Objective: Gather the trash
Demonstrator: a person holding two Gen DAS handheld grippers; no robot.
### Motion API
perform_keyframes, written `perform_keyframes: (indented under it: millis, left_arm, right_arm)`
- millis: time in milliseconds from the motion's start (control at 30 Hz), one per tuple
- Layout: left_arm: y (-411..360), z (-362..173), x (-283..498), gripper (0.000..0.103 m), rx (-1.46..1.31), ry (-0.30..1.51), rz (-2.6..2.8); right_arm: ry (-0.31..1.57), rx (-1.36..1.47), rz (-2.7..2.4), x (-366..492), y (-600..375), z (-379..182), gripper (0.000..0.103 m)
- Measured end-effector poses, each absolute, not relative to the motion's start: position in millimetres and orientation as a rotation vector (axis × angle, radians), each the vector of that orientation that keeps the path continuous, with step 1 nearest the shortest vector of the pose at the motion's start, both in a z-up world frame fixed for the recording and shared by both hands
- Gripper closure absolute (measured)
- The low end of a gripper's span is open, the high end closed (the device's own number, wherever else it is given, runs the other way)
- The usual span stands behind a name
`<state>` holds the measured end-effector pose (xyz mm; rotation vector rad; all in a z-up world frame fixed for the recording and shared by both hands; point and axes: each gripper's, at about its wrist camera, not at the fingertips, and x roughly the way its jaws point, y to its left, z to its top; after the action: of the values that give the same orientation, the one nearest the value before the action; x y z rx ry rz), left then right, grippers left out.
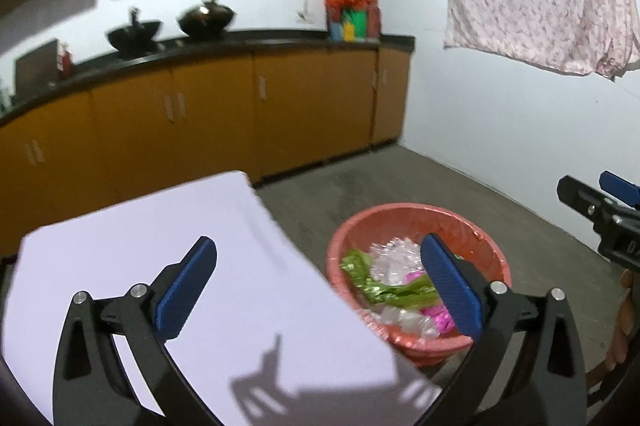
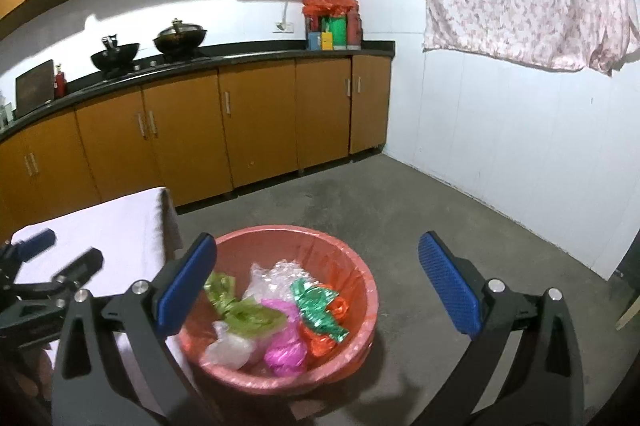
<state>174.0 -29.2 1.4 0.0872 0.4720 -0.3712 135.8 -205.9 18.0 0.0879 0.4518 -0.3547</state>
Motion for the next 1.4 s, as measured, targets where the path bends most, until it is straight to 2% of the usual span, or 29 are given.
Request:
perform_keyframes:
  millis: [267,500,900,1400]
  left_arm:
    - [13,5,105,0.002,0.096,0.380,-0.260]
    - [37,-1,69,0.002,0.089,0.382,-0.174]
    - [61,5,25,0.002,0.062,0.316,-0.062]
    - [70,-3,9,0.002,0.044,0.292,-0.043]
  right_arm:
    - [0.401,0.022,-0.287,84,-152,25,0.004]
    - [0.399,0.081,-0.228,50,-137,21,0.004]
    - [0.380,0.092,-0.234,15,-121,19,0.004]
    - [0.348,0.035,-0.247,-9,-101,16,0.004]
